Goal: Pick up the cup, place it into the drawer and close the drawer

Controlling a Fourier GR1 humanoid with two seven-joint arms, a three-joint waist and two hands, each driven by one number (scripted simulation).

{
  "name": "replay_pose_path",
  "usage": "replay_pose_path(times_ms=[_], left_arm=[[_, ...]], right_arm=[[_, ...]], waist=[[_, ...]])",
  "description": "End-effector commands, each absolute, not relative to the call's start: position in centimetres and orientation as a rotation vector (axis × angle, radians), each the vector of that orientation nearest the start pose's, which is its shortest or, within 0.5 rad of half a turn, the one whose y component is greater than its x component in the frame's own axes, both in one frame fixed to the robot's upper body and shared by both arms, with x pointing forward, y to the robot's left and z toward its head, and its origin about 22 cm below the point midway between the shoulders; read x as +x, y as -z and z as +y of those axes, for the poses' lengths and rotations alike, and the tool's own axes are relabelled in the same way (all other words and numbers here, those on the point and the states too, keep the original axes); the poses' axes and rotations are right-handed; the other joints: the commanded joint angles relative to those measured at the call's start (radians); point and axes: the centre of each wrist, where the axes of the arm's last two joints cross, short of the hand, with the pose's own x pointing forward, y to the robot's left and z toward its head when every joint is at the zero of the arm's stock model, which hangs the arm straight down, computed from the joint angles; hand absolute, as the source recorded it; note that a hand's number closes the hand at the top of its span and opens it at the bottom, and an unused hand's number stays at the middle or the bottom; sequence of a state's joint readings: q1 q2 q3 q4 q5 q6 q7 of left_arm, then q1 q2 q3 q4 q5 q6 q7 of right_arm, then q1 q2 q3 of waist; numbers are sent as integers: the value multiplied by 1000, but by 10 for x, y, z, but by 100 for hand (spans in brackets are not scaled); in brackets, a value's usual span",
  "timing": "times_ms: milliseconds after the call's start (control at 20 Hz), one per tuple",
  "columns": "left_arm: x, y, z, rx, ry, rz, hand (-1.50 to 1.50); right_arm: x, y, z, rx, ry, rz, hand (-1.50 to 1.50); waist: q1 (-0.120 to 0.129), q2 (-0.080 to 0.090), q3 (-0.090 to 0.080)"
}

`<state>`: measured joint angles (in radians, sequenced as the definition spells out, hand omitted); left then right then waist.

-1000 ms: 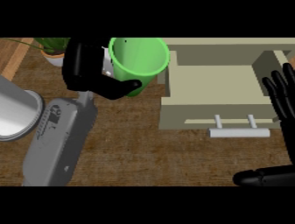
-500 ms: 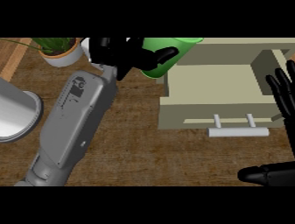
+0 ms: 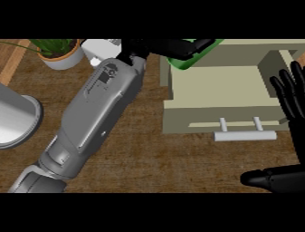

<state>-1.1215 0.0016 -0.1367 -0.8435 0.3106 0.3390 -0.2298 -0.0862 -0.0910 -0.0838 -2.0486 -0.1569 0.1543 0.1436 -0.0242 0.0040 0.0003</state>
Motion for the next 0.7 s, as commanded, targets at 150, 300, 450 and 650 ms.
replay_pose_path(times_ms=[150, 300, 450, 650], left_arm=[[426, -161, 31, -190, 97, -1979, 150], [431, -168, 22, -172, 132, -1946, 150], [432, -152, 22, -127, 159, -1926, 150], [432, -140, 21, -90, 229, -1919, 150]], right_arm=[[229, -134, -277, 131, -148, -1989, -150], [237, -121, -254, 137, -152, -1992, -150], [222, -131, -243, 168, -178, -2001, -150], [236, -134, -247, 170, -168, -2001, -150]], waist=[[-18, 4, 1], [-25, 7, 1], [-41, 8, 1], [-55, 13, 1]])
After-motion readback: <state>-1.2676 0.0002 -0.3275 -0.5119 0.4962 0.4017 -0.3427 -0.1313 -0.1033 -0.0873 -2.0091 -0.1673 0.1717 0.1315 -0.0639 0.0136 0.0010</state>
